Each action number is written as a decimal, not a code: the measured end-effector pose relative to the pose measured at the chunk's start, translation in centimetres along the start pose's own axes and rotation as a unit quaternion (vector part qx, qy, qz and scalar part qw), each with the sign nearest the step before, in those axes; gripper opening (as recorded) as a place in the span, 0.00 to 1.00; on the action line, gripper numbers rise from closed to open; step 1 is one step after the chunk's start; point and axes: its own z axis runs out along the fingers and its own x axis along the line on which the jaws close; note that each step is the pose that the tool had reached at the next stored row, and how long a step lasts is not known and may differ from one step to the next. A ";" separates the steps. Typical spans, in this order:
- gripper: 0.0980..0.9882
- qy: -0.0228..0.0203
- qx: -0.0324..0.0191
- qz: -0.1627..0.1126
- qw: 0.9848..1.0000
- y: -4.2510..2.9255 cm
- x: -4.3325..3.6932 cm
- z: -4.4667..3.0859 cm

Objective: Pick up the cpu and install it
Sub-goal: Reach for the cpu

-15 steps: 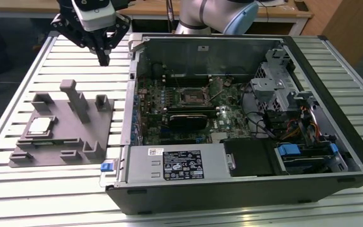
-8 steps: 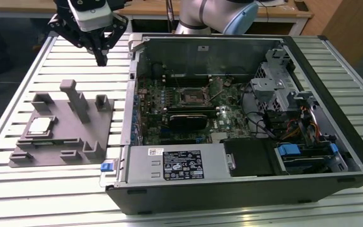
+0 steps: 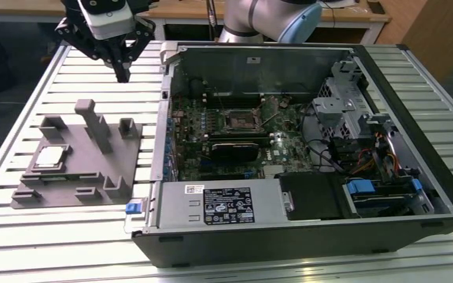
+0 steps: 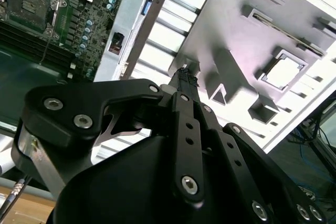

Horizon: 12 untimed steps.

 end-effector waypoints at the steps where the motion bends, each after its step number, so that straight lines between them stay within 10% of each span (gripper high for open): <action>1: 0.01 0.000 0.000 0.000 1.000 -0.01 0.08 0.00; 12: 0.01 0.000 0.000 0.000 1.000 -0.09 1.11 0.03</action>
